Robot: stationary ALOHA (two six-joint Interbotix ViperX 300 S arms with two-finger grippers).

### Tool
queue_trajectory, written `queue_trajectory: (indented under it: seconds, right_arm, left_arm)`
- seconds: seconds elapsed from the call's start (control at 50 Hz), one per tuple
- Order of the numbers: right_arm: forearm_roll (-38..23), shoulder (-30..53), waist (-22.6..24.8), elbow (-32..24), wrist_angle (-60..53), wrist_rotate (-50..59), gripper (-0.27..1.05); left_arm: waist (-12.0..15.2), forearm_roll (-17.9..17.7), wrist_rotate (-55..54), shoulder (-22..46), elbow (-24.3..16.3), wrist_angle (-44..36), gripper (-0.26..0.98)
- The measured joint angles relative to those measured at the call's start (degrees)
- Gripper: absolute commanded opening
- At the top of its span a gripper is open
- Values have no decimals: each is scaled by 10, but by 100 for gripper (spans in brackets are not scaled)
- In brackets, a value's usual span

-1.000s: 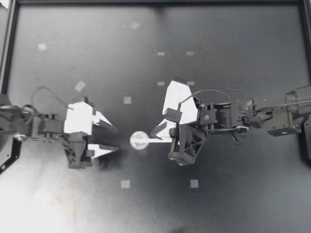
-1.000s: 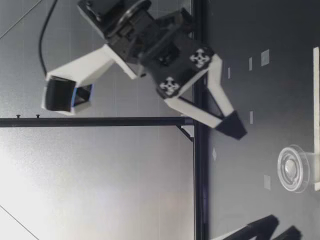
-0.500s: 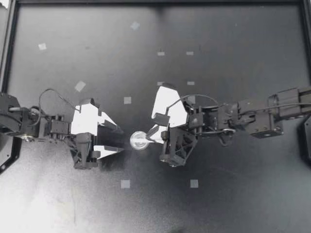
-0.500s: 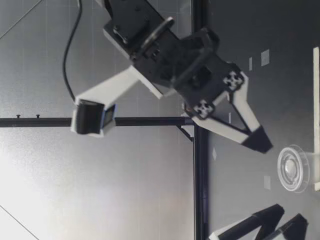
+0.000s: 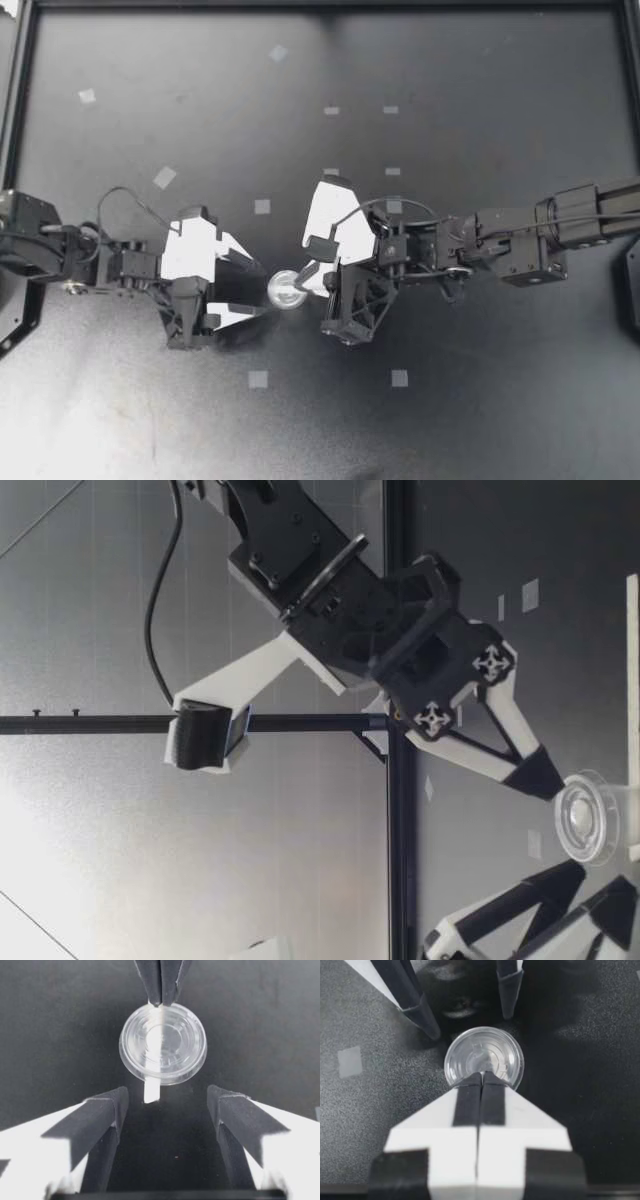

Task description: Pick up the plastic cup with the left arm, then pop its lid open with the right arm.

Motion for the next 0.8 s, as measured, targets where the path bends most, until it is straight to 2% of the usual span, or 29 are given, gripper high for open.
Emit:
queue_trajectory:
  seconds: [0.8]
  right_arm:
    - [0,12,1,-4,30,0,-12]
  left_arm:
    - [0,0,-1,28,-21,-17,66]
